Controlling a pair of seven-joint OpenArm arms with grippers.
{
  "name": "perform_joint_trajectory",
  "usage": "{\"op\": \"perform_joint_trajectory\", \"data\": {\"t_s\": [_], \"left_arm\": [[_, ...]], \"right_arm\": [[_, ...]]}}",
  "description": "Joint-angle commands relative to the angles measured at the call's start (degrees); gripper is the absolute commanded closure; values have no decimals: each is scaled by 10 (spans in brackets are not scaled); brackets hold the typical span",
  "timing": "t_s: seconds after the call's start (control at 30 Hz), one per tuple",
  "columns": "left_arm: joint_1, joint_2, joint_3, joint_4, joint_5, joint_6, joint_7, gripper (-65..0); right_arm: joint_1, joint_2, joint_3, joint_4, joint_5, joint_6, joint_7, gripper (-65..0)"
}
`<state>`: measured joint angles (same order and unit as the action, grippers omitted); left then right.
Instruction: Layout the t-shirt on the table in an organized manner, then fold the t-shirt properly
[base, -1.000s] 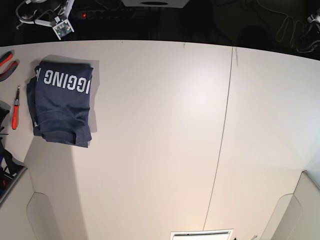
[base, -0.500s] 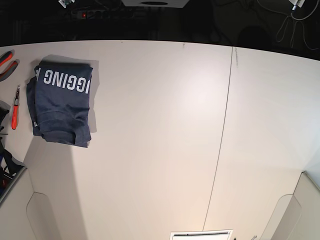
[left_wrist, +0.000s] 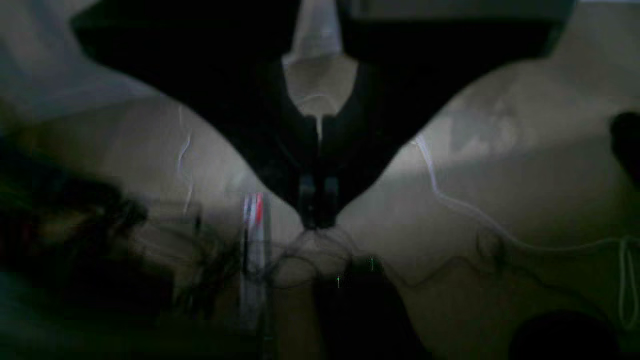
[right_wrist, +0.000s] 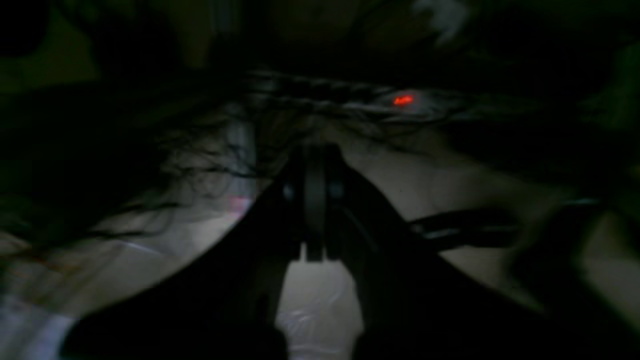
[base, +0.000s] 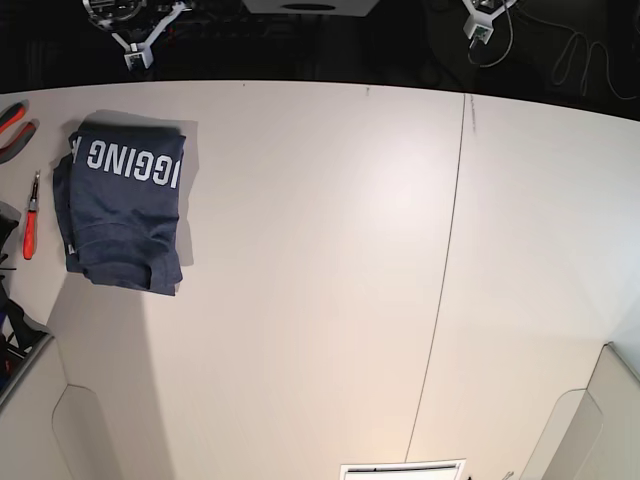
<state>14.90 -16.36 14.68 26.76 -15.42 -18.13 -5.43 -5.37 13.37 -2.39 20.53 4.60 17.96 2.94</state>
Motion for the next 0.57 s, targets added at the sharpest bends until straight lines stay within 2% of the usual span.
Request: {"op": "perform_joint_trajectory", "data": {"t_s": [0.0, 0.1, 0.2, 0.33, 0.53], "left_arm": [[-3, 8, 0, -6, 0, -5, -4, 0], [-24, 34, 0, -13, 0, -5, -3, 0], [-31, 50, 0, -13, 5, -5, -3, 0], [-37, 60, -1, -12, 37, -5, -3, 0], [-39, 60, -1, -12, 39, -5, -4, 0]], "right_arm": [[8, -1, 0, 2, 16, -2, -17, 0], [22, -30, 0, 2, 62, -2, -89, 0], [30, -53, 0, 2, 71, -2, -130, 0], [31, -61, 0, 2, 86, -2, -139, 0], [31, -59, 0, 2, 92, -2, -138, 0]]}}
